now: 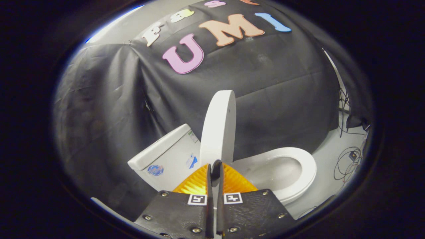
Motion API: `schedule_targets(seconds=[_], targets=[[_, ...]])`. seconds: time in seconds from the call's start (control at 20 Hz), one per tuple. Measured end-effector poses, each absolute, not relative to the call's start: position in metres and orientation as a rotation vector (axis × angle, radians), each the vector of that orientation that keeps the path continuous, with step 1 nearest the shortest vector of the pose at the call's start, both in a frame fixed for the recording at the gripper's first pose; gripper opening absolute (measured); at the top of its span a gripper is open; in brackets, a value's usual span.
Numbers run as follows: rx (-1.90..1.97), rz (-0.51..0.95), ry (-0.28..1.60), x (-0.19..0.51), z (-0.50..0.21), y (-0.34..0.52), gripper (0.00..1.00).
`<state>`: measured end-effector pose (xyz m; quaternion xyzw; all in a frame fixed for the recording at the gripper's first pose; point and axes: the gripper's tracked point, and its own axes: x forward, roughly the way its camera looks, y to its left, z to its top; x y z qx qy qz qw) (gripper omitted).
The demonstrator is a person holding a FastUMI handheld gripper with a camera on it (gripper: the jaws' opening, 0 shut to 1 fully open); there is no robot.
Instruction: Open the toilet lid.
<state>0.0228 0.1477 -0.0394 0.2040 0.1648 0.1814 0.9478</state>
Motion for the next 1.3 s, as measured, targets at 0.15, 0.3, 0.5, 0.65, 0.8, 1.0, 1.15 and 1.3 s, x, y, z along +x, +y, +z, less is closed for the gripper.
schedule_targets(seconds=[0.15, 0.3, 0.5, 0.65, 0.8, 1.0, 1.15, 1.3], targets=[[0.407, 0.387, 0.326, 0.022, -0.035, 0.158, 0.04], [0.408, 0.41, 0.317, 0.022, -0.03, 0.169, 0.04], [0.401, 0.429, 0.305, 0.023, -0.025, 0.18, 0.04], [0.405, 0.443, 0.292, 0.022, -0.022, 0.189, 0.04], [0.435, 0.467, 0.281, 0.022, -0.018, 0.198, 0.04], [0.428, 0.504, 0.26, 0.024, -0.009, 0.226, 0.04], [0.405, 0.53, 0.25, 0.022, -0.007, 0.243, 0.04], [0.384, 0.54, 0.235, 0.02, -0.005, 0.253, 0.04]])
